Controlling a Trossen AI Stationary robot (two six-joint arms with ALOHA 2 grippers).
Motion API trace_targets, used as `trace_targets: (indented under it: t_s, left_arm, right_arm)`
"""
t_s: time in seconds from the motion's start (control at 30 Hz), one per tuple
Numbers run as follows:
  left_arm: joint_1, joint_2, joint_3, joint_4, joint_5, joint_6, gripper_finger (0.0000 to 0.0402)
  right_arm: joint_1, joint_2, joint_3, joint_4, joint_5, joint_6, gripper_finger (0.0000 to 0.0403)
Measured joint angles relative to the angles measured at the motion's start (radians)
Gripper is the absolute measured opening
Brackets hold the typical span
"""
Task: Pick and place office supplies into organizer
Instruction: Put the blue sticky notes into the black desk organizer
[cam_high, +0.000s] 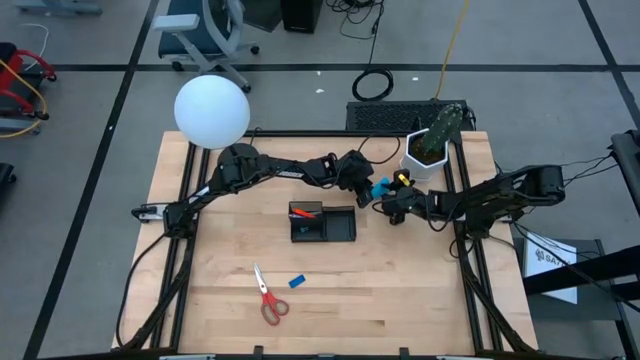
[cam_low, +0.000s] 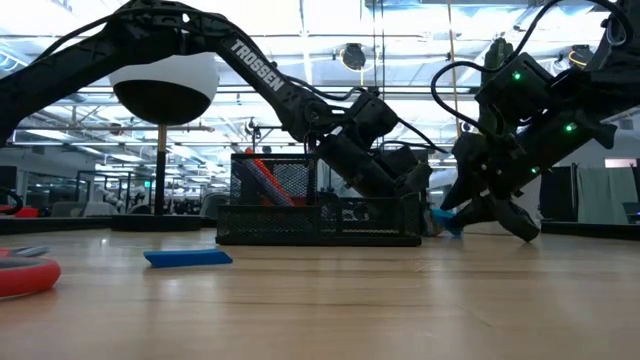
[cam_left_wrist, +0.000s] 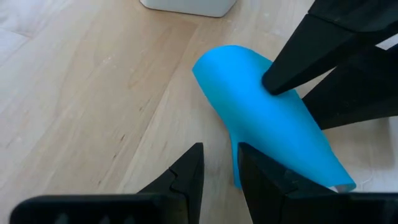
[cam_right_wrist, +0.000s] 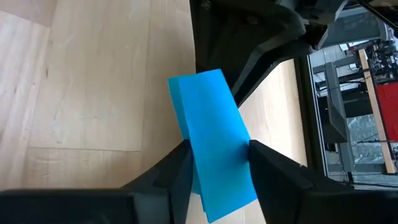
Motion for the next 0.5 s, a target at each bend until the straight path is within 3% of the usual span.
trace_targets:
  t_s: [0.33,0.5]
  left_arm:
    - [0.0,0.0,0.0,-0.002,-0.001,0.004,0.0104]
    - [0.0,0.0,0.0,-0.002,-0.001,0.004,0.0104]
  right_arm:
    - [0.0,-0.001,0.001,-0.018,0.0,0.022,0.0018]
    - [-0.002,-0.001,0.001,-0.023,0.0,0.04,0.0006]
